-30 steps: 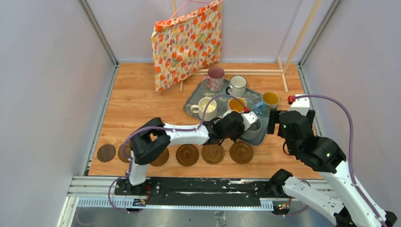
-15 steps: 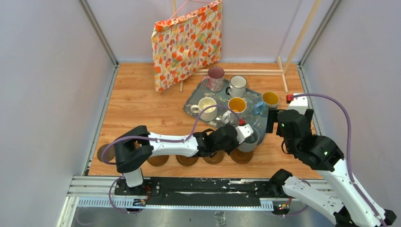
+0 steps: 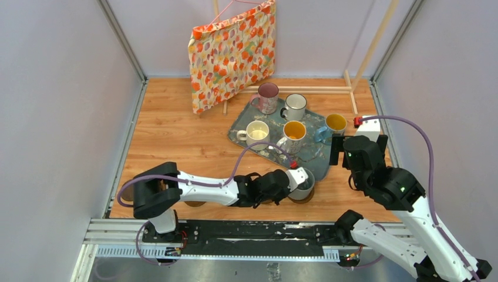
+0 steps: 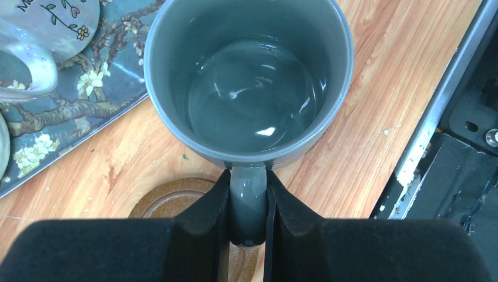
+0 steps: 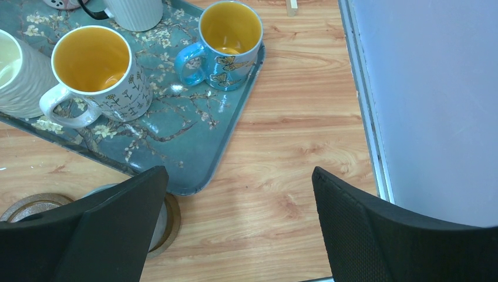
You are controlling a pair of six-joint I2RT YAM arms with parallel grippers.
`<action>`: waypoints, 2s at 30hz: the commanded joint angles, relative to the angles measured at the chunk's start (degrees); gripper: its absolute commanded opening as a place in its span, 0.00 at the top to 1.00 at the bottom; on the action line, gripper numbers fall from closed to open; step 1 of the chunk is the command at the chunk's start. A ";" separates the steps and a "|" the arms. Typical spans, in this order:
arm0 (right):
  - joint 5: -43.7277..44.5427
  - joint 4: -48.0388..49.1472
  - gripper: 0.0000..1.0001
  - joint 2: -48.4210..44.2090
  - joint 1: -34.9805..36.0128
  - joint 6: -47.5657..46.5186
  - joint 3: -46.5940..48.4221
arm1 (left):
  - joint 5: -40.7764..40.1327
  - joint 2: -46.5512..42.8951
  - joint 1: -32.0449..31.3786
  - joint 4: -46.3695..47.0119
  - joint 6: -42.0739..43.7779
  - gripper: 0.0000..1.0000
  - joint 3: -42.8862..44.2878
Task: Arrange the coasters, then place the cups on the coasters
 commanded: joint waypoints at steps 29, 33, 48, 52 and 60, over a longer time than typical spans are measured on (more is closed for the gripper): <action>1.00 -0.34 0.02 -0.22 0.25 0.02 -0.56 | -3.02 3.51 -1.73 10.09 -3.71 1.00 0.17; 0.94 -0.28 0.02 -0.05 0.25 -0.02 -0.56 | -2.60 3.94 -1.73 10.00 -4.06 1.00 0.12; 0.86 -0.23 0.02 0.24 0.27 0.18 -0.82 | -2.89 0.76 -1.73 9.74 -4.15 0.58 0.21; 0.67 0.07 0.02 0.33 0.25 0.26 -1.08 | -3.01 -2.50 -1.73 9.60 -3.89 0.45 -0.37; -1.73 0.68 0.00 1.02 0.26 0.10 -0.55 | -4.15 -9.04 -1.14 5.32 -2.85 0.34 0.81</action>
